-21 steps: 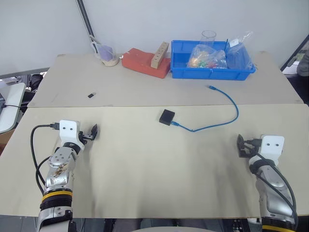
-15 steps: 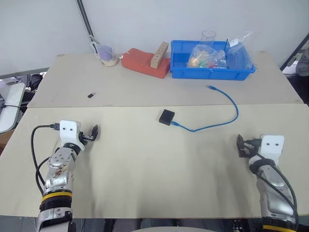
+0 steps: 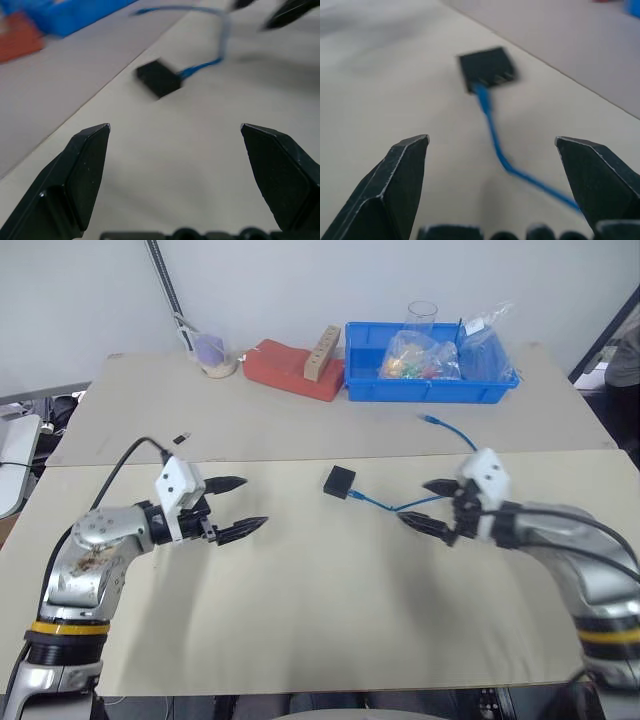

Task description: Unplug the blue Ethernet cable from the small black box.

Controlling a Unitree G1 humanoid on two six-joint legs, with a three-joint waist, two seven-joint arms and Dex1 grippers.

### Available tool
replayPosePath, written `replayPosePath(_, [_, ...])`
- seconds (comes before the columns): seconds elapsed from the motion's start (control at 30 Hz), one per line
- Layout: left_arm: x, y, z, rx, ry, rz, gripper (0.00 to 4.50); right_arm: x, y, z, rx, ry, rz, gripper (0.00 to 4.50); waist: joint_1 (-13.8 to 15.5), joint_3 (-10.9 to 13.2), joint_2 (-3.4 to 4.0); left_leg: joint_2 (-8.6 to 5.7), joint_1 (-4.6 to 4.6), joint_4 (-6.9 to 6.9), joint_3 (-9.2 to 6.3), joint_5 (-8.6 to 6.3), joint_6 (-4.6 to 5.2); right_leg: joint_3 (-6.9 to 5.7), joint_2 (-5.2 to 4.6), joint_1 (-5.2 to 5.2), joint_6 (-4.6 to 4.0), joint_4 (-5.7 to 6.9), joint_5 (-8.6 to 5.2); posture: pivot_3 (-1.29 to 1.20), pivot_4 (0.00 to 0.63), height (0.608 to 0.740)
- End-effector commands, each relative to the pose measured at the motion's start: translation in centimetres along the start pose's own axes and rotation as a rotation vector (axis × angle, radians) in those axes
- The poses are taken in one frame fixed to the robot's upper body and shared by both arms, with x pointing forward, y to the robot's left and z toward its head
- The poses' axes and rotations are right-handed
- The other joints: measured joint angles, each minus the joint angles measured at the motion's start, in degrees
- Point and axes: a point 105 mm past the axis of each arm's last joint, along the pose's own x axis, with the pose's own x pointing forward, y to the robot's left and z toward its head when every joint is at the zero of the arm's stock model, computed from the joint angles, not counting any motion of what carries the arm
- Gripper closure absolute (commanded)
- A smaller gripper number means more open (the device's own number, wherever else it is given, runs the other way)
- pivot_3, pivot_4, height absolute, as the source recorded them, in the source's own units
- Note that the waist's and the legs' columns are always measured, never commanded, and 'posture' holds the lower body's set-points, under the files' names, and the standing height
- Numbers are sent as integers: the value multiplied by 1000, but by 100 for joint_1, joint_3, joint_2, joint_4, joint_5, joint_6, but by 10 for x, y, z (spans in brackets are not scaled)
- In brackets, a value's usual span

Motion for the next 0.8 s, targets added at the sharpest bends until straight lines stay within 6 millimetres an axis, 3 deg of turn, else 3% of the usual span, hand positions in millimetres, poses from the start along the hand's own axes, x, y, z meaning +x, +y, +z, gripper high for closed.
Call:
replayPosePath(0.03, [2,-9,23,57,-29,-81,60,18,-6,-1,-46,43,49,0,-8,0,1,-2,-5,0,0,0,1,0,-3,-3,0,-1,0,0,150,740])
replayPosePath(0.2, [6,-19,35,82,-34,-131,60,43,-17,-4,-98,115,81,0,-30,1,1,-2,-11,6,2,0,1,1,-4,-11,0,2,0,0,150,740])
replayPosePath(0.5, [3,-31,28,92,-11,-126,60,77,-17,-6,-69,115,132,0,-46,2,3,5,-6,5,-3,0,1,0,2,-14,0,12,0,0,150,740])
replayPosePath(0.53, [3,-31,28,93,-10,-123,0,79,-17,-6,-77,115,137,557,-45,2,3,4,-4,5,-3,0,1,1,1,-14,0,13,0,0,150,740])
replayPosePath(0.8, [1,-34,24,104,11,-113,0,84,-14,-8,-107,107,156,3267,-46,1,3,6,-2,4,-3,0,1,1,2,-14,0,17,0,0,150,740])
